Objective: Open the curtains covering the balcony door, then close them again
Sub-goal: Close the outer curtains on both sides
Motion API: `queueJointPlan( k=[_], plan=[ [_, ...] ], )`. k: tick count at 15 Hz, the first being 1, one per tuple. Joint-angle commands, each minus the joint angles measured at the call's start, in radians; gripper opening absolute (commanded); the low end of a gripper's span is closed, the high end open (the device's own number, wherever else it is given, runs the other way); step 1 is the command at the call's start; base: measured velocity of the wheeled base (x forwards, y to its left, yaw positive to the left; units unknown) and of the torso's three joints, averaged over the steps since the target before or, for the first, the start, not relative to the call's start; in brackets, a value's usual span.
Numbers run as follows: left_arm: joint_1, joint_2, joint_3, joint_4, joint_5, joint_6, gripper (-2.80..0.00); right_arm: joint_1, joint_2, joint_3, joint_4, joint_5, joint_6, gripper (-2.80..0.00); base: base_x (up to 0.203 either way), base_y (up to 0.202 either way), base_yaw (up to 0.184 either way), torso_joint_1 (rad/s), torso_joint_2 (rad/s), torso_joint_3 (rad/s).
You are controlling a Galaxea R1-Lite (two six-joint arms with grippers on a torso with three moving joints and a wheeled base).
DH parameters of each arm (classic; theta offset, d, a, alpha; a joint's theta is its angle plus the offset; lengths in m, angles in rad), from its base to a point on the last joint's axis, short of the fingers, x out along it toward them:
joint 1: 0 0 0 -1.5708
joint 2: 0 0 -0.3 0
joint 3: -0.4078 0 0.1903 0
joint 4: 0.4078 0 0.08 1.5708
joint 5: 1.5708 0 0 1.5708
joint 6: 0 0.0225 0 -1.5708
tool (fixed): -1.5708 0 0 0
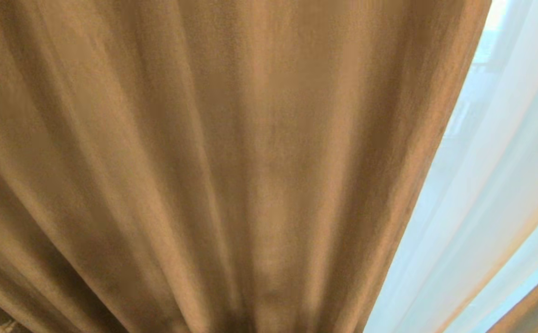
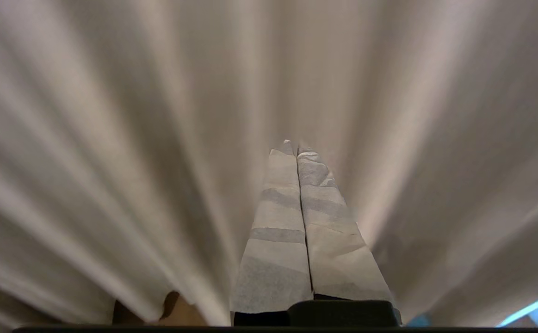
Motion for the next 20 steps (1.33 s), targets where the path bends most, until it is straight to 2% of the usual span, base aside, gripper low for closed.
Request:
queueJointPlan(
  k=[1, 3, 7, 20],
  plan=[
    [0.011, -0.141, 0.008, 0.116, -0.009, -0.003, -2.8, 0.001, 0.0, 0.0, 0.0, 0.0, 0.0, -2.8, 0.0, 0.0, 0.0, 0.0, 0.0, 0.0],
    [0.008, -0.208, 0.009, 0.165, -0.033, -0.005, -2.8, 0.001, 0.0, 0.0, 0.0, 0.0, 0.0, -2.8, 0.0, 0.0, 0.0, 0.0, 0.0, 0.0],
    [0.004, -0.311, 0.009, 0.179, -0.038, -0.009, -2.8, 0.001, 0.0, 0.0, 0.0, 0.0, 0.0, -2.8, 0.0, 0.0, 0.0, 0.0, 0.0, 0.0],
    [0.004, -0.312, 0.009, 0.18, -0.038, -0.01, -2.8, -0.001, 0.0, 0.0, 0.0, 0.0, 0.0, -2.8, 0.0, 0.0, 0.0, 0.0, 0.0, 0.0]
  ],
)
